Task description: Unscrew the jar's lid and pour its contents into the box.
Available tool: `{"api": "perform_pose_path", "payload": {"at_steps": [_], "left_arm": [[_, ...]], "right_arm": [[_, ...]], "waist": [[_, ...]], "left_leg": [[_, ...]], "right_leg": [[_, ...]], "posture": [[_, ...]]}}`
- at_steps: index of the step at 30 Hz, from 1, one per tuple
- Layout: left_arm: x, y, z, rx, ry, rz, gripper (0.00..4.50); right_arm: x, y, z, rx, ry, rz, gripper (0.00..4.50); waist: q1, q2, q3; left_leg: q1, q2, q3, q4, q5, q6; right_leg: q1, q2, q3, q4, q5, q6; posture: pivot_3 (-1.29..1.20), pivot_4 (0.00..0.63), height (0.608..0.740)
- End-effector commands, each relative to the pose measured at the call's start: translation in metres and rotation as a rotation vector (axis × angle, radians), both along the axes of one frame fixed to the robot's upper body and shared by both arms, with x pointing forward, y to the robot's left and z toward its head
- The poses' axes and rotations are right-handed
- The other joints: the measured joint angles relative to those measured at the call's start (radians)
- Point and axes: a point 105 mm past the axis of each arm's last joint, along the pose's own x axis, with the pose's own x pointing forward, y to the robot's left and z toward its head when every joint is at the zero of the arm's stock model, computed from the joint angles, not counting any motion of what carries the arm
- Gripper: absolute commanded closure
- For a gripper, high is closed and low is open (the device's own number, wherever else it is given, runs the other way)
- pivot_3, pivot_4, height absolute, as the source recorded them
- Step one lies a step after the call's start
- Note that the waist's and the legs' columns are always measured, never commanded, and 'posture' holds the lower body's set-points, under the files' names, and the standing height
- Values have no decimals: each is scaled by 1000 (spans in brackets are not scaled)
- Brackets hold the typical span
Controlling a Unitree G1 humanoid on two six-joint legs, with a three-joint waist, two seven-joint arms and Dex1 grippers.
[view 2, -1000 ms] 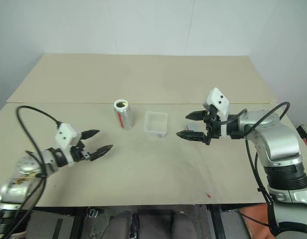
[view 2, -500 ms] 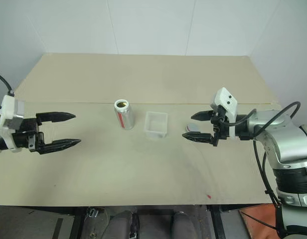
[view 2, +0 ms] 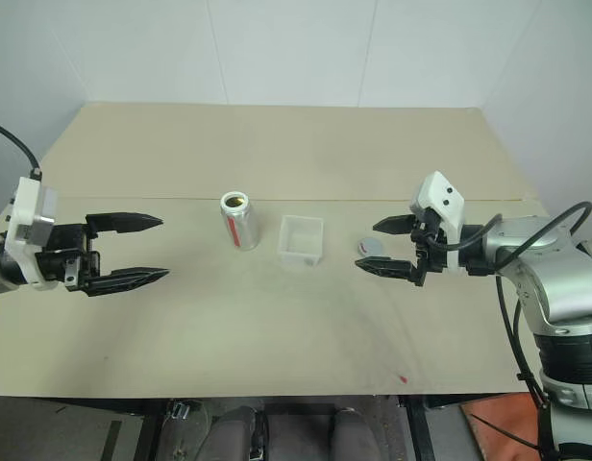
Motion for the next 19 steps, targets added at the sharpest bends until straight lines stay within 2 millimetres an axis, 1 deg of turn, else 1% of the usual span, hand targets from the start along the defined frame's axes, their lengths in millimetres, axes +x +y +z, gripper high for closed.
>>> {"api": "perform_pose_path", "payload": {"at_steps": [1, 19], "left_arm": [[-3, -5, 6, -2, -25, -20, 51], [-7, -6, 0, -7, -31, -21, 51]], "right_arm": [[-4, -1, 17, 8, -69, 5, 0], [-4, -2, 19, 3, -82, 10, 0]], "waist": [[-1, 0, 0], [-1, 0, 0]], "left_leg": [[0, 0, 0, 0, 0, 0], [0, 0, 0, 0, 0, 0]], "right_leg": [[0, 0, 0, 0, 0, 0], [0, 0, 0, 0, 0, 0]], "posture": [[0, 150, 740], [0, 150, 740]]}}
